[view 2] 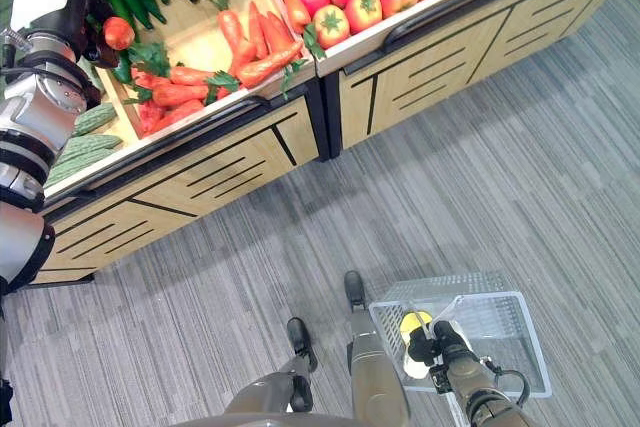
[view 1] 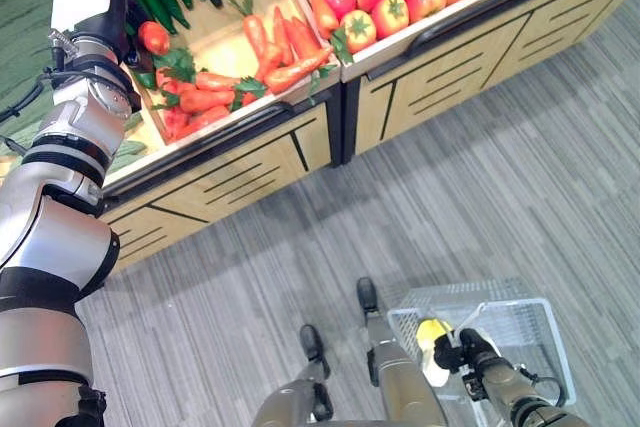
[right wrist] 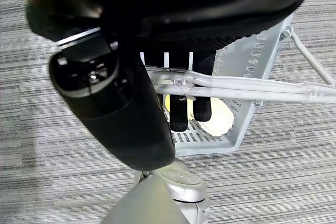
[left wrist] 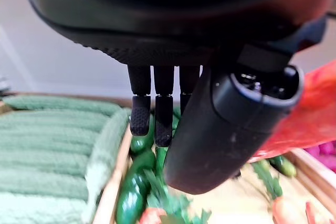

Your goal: Get the vegetables into the basket

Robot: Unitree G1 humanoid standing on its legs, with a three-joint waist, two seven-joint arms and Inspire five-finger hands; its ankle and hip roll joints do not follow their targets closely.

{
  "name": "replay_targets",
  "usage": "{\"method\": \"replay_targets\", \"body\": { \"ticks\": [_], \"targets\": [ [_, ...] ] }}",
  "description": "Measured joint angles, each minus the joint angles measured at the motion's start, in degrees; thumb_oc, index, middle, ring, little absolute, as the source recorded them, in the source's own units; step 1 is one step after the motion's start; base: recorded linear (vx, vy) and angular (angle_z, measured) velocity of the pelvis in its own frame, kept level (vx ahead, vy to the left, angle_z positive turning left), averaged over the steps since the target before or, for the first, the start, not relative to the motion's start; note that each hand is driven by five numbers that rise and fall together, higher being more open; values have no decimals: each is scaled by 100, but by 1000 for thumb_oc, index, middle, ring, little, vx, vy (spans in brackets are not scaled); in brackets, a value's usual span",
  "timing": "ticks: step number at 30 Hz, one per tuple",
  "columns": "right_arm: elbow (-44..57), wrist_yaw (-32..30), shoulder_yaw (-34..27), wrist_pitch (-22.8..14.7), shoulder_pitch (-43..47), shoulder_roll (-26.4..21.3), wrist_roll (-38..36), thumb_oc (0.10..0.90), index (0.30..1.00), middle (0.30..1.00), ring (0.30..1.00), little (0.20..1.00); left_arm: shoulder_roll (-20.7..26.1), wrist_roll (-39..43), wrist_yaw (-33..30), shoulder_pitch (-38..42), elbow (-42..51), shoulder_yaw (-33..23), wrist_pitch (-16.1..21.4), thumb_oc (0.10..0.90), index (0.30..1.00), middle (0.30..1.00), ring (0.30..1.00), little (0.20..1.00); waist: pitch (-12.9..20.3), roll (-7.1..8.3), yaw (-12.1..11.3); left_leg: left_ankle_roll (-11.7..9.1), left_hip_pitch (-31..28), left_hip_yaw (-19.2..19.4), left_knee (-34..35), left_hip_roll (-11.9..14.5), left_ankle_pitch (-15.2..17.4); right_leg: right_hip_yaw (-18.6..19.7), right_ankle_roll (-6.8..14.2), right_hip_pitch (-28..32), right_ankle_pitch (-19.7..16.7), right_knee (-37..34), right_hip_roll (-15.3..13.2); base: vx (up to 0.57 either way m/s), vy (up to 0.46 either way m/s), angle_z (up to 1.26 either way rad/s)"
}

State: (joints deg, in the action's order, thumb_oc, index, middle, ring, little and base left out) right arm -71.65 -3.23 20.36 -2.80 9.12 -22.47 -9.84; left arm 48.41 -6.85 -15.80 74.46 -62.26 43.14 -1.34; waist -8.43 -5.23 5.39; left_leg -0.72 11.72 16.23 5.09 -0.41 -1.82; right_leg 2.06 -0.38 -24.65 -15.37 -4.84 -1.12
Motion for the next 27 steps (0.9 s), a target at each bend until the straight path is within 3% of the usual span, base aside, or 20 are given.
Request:
{"method": "replay_targets", "body": {
  "ticks": [3, 12, 19, 22, 23, 27],
  "targets": [
    [-62, 100, 18, 122, -107, 39, 52, 400, 300, 300, 300, 300, 82, 6, 105, -594, 913, -74, 154, 400, 300, 300, 300, 300, 142, 58, -55, 12, -527, -187, 31, -7, 20, -176, 43, 601, 131, -2, -50, -63, 93, 27],
    [-224, 220, 12, 271, -460, 255, 329, 400, 300, 300, 300, 300, 115, 247, 378, -1086, 2115, -53, 311, 400, 300, 300, 300, 300, 628, 379, -180, 61, -1107, -471, 28, -6, 54, -455, 99, 1303, 263, -5, -117, -74, 52, 17],
    [-241, 258, -57, 432, -596, 411, 341, 400, 300, 300, 300, 300, 105, 650, 517, -2526, 3873, -952, 312, 400, 300, 300, 300, 300, 761, 461, -295, 82, -1484, -616, 29, -11, 77, -601, 135, 1750, 344, -7, -156, -67, 21, 11],
    [-215, 285, -219, 446, -736, 497, 485, 400, 300, 300, 300, 300, -25, 761, 676, -3612, 4695, -1450, 303, 400, 300, 300, 300, 300, 914, 492, -358, 78, -1567, -699, 31, -4, 106, -671, 199, 1875, 444, -8, -166, -50, 29, 12],
    [-216, 281, -241, 458, -781, 512, 504, 400, 300, 300, 300, 300, -105, 779, 704, -4225, 5177, -1847, 305, 400, 300, 300, 300, 300, 923, 492, -335, 71, -1621, -752, 32, -5, 140, -697, 207, 1942, 461, -9, -169, -33, 28, 16],
    [-215, 287, -271, 496, -996, 537, 587, 400, 300, 300, 300, 300, -410, 791, 864, -5147, 5541, -2304, 330, 400, 300, 300, 300, 300, 958, 529, -428, 87, -1753, -772, 32, 2, 144, -722, 211, 2077, 498, -12, -173, -21, 22, 7]
  ]
}}
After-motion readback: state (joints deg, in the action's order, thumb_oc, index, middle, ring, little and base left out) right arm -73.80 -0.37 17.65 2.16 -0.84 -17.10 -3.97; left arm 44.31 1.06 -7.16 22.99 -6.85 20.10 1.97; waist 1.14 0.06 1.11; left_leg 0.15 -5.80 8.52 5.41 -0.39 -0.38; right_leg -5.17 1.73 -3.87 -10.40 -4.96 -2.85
